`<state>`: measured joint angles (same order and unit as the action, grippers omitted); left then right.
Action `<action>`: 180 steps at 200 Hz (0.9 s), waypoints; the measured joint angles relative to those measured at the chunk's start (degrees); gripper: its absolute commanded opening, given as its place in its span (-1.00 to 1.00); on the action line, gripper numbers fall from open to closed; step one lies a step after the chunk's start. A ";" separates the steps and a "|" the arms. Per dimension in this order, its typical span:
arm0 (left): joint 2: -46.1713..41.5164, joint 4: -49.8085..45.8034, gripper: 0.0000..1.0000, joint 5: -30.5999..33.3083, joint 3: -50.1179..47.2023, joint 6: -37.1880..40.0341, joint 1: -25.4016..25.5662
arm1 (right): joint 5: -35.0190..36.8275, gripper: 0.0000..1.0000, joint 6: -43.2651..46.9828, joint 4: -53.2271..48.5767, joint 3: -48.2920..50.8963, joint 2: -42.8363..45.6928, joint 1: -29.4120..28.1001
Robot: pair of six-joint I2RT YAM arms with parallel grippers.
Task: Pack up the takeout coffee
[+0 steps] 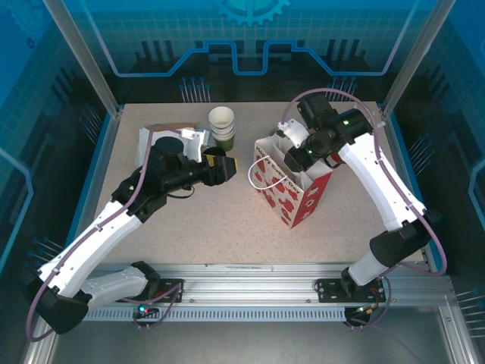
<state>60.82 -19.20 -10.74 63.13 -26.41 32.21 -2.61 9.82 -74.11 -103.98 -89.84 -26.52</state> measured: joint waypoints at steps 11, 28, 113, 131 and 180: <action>0.00 0.00 0.38 0.31 -0.33 0.04 0.00 | -0.59 -0.82 -0.15 0.74 0.98 0.83 0.07; 0.00 -0.07 0.38 0.48 -0.55 0.04 0.00 | -1.09 -0.92 -0.94 2.05 2.58 0.81 0.22; 0.00 -0.04 0.40 0.94 -0.74 0.68 -0.04 | -1.77 -0.38 -2.03 5.20 5.40 -4.28 0.33; -0.02 -0.02 0.45 1.77 -0.90 1.27 -0.31 | -2.14 -0.22 -2.45 5.27 5.16 -2.47 0.33; -1.55 0.17 0.62 6.97 -5.40 2.82 -2.93 | -1.27 0.40 -5.31 8.20 4.42 8.68 1.05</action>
<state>59.27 -19.03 -3.77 57.74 -23.59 29.28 -3.88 4.51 -65.91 -99.57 -81.17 -25.47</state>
